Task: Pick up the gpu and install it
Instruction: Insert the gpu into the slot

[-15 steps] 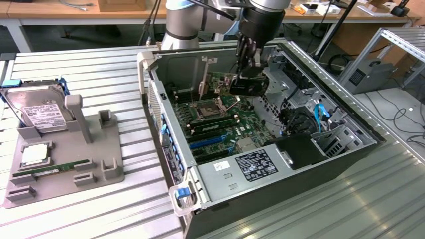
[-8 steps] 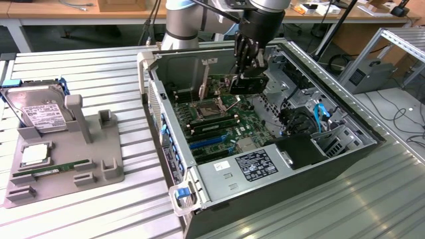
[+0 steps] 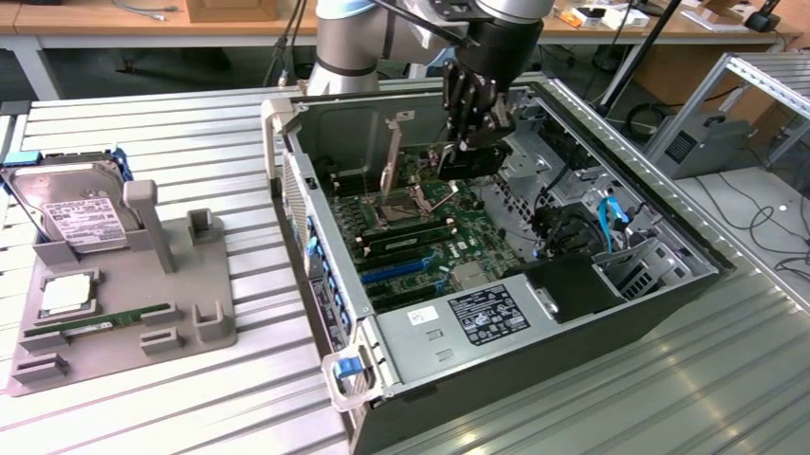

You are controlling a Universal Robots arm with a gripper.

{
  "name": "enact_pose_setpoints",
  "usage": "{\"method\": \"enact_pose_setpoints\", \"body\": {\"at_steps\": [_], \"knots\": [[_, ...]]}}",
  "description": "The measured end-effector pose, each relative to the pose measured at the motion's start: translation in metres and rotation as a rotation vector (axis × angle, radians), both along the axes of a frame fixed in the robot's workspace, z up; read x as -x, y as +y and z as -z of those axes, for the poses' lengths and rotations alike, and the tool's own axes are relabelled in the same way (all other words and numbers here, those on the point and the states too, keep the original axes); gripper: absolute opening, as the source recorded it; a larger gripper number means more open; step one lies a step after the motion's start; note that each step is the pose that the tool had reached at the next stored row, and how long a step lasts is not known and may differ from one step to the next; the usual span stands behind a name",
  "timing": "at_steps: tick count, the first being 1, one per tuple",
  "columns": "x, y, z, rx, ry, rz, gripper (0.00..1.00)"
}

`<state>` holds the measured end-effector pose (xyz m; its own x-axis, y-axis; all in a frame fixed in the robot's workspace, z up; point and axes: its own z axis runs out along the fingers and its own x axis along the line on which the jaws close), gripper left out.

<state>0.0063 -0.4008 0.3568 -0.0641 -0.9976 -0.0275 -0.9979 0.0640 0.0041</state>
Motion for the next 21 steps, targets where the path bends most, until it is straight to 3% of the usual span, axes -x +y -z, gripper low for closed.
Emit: {"method": "enact_pose_setpoints", "body": {"at_steps": [4, 6, 21], "knots": [[0.0, 0.0, 0.0, 0.0, 0.0, -0.057, 0.27], [0.0, 0.0, 0.0, 0.0, 0.0001, -0.11, 0.27], [0.0058, -0.0011, 0.0061, 0.0001, 0.0, -0.095, 0.27]]}}
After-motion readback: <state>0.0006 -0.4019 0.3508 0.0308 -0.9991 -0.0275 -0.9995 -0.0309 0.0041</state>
